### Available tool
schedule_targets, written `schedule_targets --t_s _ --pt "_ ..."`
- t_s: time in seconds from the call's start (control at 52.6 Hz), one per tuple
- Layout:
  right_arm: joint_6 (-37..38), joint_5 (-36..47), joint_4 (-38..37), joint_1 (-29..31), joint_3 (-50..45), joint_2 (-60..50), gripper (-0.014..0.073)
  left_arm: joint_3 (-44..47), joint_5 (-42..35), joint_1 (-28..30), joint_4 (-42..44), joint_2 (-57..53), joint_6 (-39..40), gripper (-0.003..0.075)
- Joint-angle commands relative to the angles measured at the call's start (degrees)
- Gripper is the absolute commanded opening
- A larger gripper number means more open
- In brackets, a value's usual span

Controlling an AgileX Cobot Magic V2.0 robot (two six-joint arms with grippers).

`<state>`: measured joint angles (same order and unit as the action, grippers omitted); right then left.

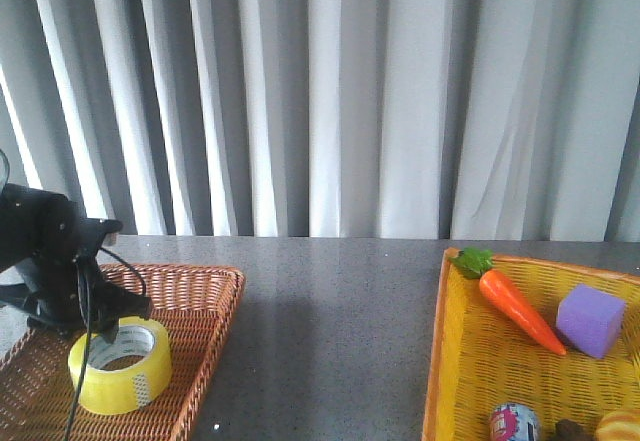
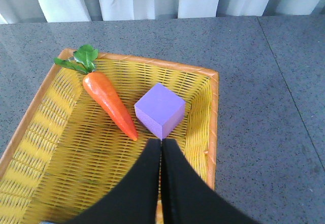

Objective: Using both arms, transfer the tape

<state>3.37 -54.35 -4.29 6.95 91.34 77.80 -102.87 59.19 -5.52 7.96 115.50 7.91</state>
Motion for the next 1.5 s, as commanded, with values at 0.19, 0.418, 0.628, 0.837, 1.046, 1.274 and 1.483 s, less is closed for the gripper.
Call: schedule_targets --t_s 0.19,0.418,0.628,0.837,1.046,1.274,1.483 --pt "-0.6 3.3 -0.3 0.4 1.4 -1.7 -0.0008 -12.6 -1.2 -3.4 -0.5 -14.0 -0.1 0.0398" --pt "-0.6 3.3 -0.3 0.4 1.4 -1.7 -0.0008 -15.1 -1.3 -4.3 -3.5 -26.3 -2.6 0.0397" --pt "-0.6 3.3 -0.3 0.4 1.4 -1.7 -0.0008 -15.0 -1.6 -4.3 -8.7 -38.5 -7.2 0.0312" --pt "-0.6 3.3 -0.3 0.4 1.4 -1.7 -0.0008 -14.5 -1.6 -4.3 -8.6 -46.0 -7.5 0.0047" --pt "-0.6 3.3 -0.3 0.4 1.4 -1.7 -0.0008 -12.5 -1.8 -4.3 -8.6 -47.4 -7.3 -0.0008" --pt "-0.6 3.3 -0.3 0.4 1.4 -1.7 -0.0008 -12.5 2.2 -4.3 -8.6 -47.0 -5.4 -0.0007" --pt "-0.6 3.3 -0.3 0.4 1.4 -1.7 -0.0008 -12.5 2.2 -4.3 -8.6 -47.0 -5.5 -0.0007"
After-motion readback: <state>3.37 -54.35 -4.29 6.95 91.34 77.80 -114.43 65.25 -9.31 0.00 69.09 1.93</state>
